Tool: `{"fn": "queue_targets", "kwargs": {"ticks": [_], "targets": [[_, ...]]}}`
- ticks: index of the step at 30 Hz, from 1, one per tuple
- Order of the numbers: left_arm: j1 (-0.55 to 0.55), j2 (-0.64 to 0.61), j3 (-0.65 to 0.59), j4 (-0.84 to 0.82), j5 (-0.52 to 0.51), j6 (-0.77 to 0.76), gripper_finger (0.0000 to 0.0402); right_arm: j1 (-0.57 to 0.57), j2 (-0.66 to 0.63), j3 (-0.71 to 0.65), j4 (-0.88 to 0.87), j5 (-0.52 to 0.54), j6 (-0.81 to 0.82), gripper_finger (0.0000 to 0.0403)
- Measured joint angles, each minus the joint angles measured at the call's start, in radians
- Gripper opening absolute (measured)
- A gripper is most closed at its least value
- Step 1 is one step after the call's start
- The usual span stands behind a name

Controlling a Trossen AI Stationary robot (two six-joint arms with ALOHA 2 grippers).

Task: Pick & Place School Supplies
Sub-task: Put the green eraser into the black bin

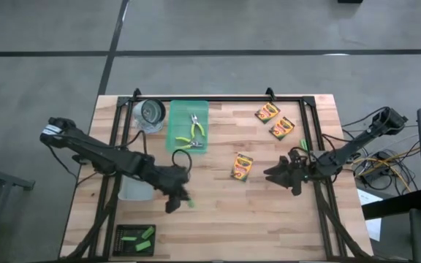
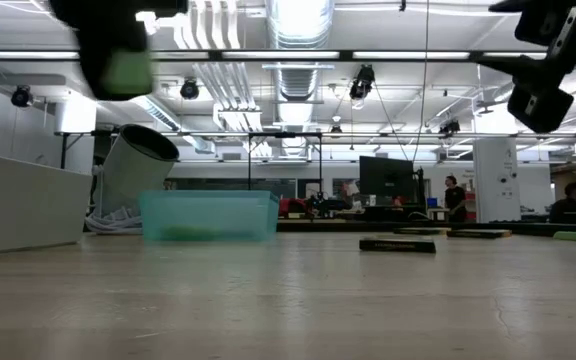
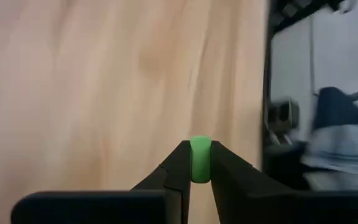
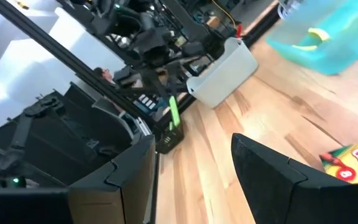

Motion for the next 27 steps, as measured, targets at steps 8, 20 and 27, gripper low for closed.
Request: {"fn": "queue_targets", "kwargs": {"ticks": [8,20,27], "targets": [[-0.056,-0.013,0.120,-0.529,0.269,-0.430,0.0049,0.000,0.022,-0.006,0.001,0.000,-0.002,0.0206],[-0.249,-0.013,0.163,-0.687,0.380,-0.875,0.0049,0.000,0.022,-0.014,-0.008,0.000,-0.019,0.0206],[-0.354,-0.006,0.163,-0.628,0.318,-1.095,0.0049,0.000,0.023,-0.014,-0.020,0.001,-0.035,0.0206]]}}
